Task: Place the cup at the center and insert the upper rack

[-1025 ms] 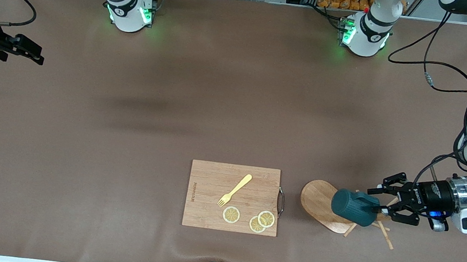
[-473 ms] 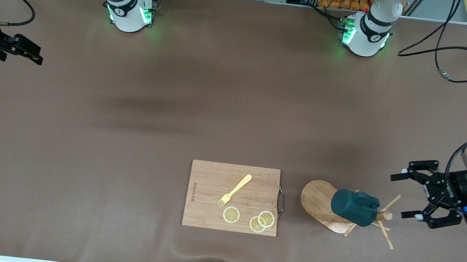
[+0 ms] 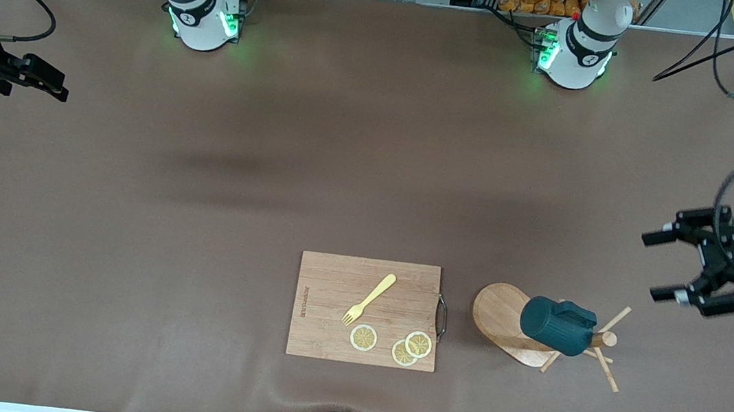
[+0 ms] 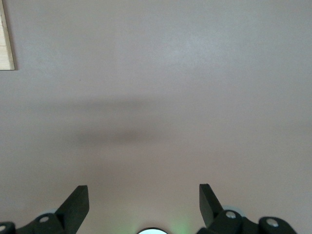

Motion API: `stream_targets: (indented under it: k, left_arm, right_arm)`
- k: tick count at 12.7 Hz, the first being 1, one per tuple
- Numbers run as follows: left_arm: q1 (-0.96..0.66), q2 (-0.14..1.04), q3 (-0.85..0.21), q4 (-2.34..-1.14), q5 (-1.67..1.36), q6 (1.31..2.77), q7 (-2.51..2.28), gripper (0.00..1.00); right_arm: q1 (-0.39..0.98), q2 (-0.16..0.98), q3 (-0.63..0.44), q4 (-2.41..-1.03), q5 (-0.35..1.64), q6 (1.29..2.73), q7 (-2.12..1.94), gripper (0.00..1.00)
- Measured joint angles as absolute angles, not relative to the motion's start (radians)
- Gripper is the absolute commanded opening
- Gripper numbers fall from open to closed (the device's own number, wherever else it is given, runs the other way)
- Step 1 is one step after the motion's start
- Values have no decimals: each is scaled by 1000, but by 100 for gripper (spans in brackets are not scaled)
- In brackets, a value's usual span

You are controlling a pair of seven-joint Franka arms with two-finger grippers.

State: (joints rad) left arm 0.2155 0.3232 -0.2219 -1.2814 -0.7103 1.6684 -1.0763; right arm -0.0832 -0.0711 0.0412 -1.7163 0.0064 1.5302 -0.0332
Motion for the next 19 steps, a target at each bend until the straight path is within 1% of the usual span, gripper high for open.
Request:
stream_targets:
  k: [4, 8, 13, 14, 15, 17, 19]
  left_arm:
    - [204, 206, -307, -1287, -447, 1559, -1071, 100]
    - [206, 154, -389, -1291, -178, 1473, -859, 100]
    - [207, 113, -395, -1294, -27, 1408, -702, 100]
    - [200, 109, -379, -1297, -19, 1406, -649, 100]
    - [174, 105, -330, -1304, -17, 1404, -584, 100]
    - [99, 101, -186, -1333, -17, 1404, -468, 100]
    - [51, 101, -98, -1366, -17, 1413, -401, 100]
  right_arm:
    - [-84, -71, 41, -1719, 7, 1530, -33, 100]
    - [-84, -71, 41, -1719, 7, 1533, -33, 100]
    - [-84, -71, 41, -1719, 7, 1534, -33, 100]
    - [-84, -71, 41, -1719, 7, 1537, -33, 100]
    - [-84, -71, 41, -1719, 7, 1545, -33, 100]
    - [-84, -71, 41, -1719, 7, 1554, -33, 100]
    - [-86, -71, 40, -1717, 7, 1560, -33, 100]
